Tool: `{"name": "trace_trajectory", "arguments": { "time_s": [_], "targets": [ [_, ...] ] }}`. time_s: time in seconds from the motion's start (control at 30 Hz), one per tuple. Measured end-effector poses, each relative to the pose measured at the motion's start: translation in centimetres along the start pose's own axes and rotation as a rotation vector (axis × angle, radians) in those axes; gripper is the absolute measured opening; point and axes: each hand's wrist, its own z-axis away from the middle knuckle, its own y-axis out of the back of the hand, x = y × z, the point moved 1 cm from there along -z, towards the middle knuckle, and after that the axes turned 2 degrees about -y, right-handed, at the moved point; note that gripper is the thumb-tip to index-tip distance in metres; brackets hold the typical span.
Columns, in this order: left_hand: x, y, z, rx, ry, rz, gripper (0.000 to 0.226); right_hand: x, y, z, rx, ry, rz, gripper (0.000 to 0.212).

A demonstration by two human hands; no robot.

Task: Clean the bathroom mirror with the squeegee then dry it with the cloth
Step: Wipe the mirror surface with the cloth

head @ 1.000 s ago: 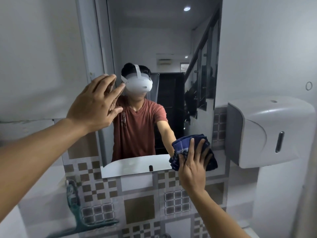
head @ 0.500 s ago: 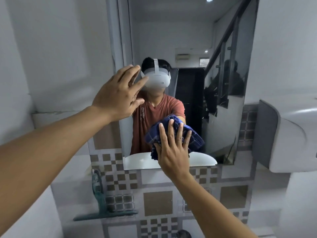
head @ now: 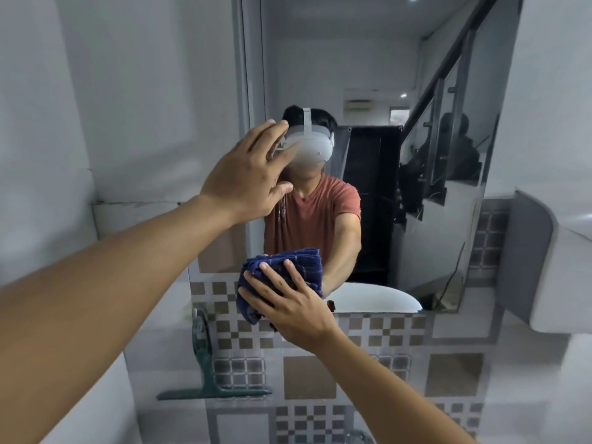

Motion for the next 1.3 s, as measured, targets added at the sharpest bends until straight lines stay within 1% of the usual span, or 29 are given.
{"name": "trace_trajectory", "arguments": {
  "time_s": [0.2, 0.3, 0.4, 0.53, 0.7, 0.77, 0.83, 0.9, 0.97, 1.07, 1.23, 1.3],
  "targets": [
    [0.0, -0.1, 0.0, -0.001, 0.015, 0.019, 0.071, 1.6, -0.1, 3.3, -0.067, 0.069, 0.049, 0.056],
    [0.1, -0.1, 0.0, -0.002, 0.017, 0.027, 0.071, 2.9, 0.1, 5.5, -0.081, 0.06, 0.078, 0.057],
    [0.3, -0.2, 0.0, 0.006, 0.018, 0.03, 0.071, 4.5, 0.5, 7.3, -0.097, 0.041, 0.112, 0.063],
    [0.4, -0.3, 0.2, 0.015, 0.023, 0.037, 0.071, 6.5, 1.1, 9.4, -0.119, -0.016, 0.126, 0.081],
    [0.3, -0.4, 0.2, 0.019, 0.023, 0.037, 0.072, 8.3, 0.5, 12.9, -0.122, -0.143, 0.138, 0.088],
    [0.3, -0.5, 0.2, 0.027, 0.023, 0.043, 0.073, 9.0, 0.4, 14.1, -0.101, -0.26, 0.121, 0.085],
    [0.4, -0.6, 0.2, 0.037, 0.025, 0.05, 0.073, 9.7, 0.7, 14.8, -0.052, -0.476, 0.046, 0.079],
    [0.4, -0.7, 0.2, 0.039, 0.026, 0.054, 0.073, 10.2, 1.0, 15.2, -0.003, -0.702, -0.054, 0.066],
    [0.4, -0.7, 0.2, 0.042, 0.027, 0.054, 0.073, 10.5, 1.1, 15.5, 0.017, -0.862, -0.174, 0.059],
    [0.4, -0.7, 0.2, 0.051, 0.025, 0.052, 0.074, 10.1, 0.8, 15.4, 0.096, -1.083, -0.356, 0.062],
    [0.3, -0.6, 0.3, 0.044, 0.029, 0.051, 0.073, 8.1, 0.4, 13.7, 0.303, -1.494, -0.609, 0.072],
    [0.3, -0.5, 0.4, 0.043, 0.032, 0.054, 0.073, 7.1, 0.5, 12.6, 0.361, -1.616, -0.729, 0.075]
  ]
}}
